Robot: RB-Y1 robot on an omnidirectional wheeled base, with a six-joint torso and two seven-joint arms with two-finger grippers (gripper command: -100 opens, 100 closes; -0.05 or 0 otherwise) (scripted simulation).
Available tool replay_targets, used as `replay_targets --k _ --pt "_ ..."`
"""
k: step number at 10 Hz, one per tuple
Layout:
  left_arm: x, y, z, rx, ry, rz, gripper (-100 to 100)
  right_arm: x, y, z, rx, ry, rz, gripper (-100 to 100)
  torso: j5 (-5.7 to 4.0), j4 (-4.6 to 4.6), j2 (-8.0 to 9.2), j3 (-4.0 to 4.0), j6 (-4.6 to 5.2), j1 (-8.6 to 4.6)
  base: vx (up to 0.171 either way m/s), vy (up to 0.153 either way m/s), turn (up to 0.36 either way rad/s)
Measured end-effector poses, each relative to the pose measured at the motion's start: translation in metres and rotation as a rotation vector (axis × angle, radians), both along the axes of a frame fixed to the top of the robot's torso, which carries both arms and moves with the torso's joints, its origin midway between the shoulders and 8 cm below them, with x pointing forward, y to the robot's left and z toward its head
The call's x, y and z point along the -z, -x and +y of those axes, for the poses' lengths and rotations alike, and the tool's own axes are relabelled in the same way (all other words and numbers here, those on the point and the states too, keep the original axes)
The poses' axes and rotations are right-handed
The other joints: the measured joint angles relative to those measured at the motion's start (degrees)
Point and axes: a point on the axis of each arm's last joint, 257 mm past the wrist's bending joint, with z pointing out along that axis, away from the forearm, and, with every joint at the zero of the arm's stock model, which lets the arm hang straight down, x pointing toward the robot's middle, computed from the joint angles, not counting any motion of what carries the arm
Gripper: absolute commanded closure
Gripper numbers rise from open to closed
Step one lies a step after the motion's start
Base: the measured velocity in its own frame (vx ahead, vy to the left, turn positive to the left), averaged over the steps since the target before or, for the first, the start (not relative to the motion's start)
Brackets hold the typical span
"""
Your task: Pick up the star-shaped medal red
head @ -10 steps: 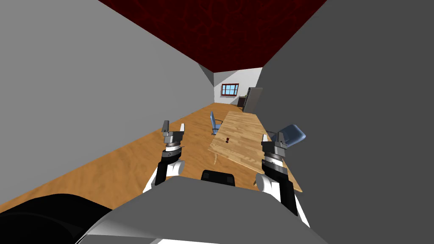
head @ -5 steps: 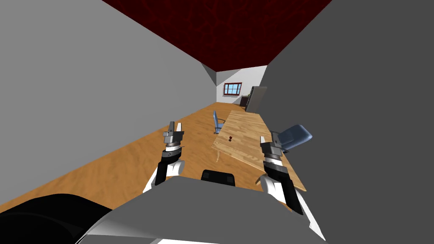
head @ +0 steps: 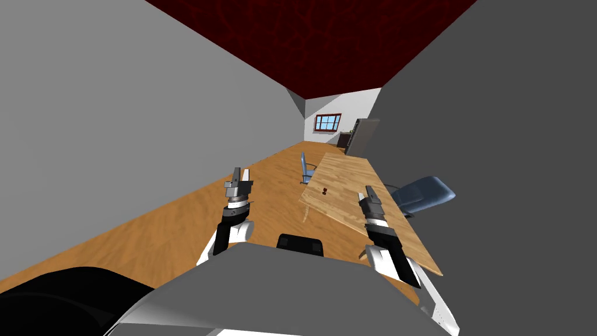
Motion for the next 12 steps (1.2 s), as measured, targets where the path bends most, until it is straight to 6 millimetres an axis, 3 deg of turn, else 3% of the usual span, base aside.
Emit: replay_targets --k 2,12 --pt "0.0 0.0 0.0 0.0 0.0 0.0 0 0.034 -0.003 -0.015 0.027 0.069 0.089 -100 -0.02 -0.02 -0.06 -0.04 -0.01 -0.09 -0.03 0.091 0.142" --pt "0.0 0.0 0.0 0.0 0.0 0.0 0 0.132 -0.005 -0.099 0.148 0.263 0.418 -100 -0.04 -0.03 -0.15 -0.09 0.05 -0.28 -0.004 0.076 0.154"
